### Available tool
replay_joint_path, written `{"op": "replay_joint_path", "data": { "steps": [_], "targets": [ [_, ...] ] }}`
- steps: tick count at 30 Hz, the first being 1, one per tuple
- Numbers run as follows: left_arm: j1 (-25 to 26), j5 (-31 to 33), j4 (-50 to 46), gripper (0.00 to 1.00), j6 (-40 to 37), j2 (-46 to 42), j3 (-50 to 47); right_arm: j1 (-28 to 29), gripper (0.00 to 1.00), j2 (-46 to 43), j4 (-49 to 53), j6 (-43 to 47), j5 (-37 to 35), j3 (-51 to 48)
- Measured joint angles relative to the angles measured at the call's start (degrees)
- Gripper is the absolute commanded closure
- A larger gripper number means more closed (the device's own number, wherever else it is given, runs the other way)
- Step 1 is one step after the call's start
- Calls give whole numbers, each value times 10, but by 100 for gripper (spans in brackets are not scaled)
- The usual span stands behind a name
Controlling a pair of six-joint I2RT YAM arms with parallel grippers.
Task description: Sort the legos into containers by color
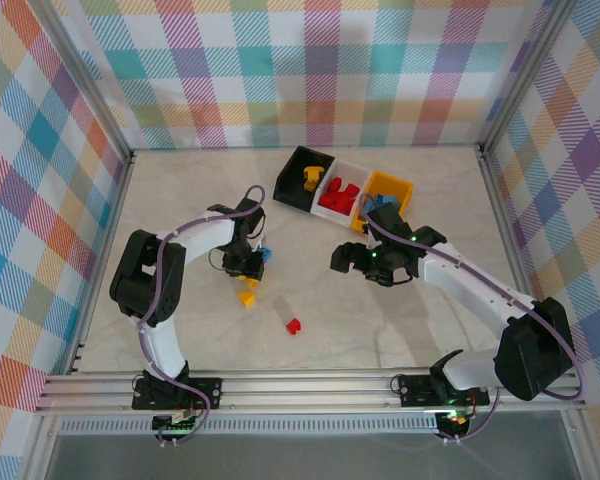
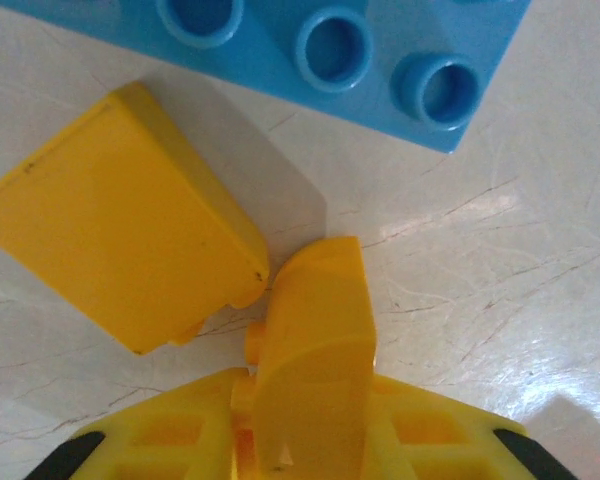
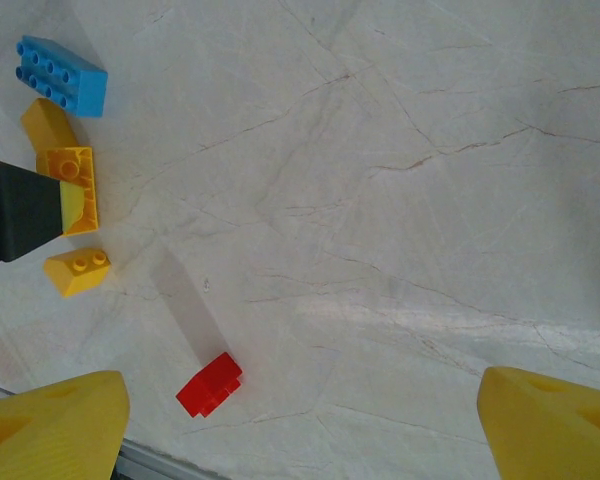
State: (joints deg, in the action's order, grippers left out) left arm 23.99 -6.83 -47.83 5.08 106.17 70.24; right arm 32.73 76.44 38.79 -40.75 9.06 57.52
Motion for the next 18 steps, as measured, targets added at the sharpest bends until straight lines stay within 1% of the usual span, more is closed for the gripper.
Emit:
{"op": "replay_joint_path", "data": {
  "steps": [6, 11, 15, 18],
  "targets": [
    [0, -5, -6, 77, 2, -1, 7, 0, 9, 0, -2, 0, 0, -10],
    [0, -28, -28, 77, 19, -10, 44, 0, 8, -7, -2, 1, -12, -17],
    [0, -47, -46, 77, 34, -11, 131, -1, 8, -35, -2, 1, -23, -23],
    [0, -59, -61, 76, 43, 15, 237, -4, 8, -61, -1, 0, -30, -31]
  ]
}}
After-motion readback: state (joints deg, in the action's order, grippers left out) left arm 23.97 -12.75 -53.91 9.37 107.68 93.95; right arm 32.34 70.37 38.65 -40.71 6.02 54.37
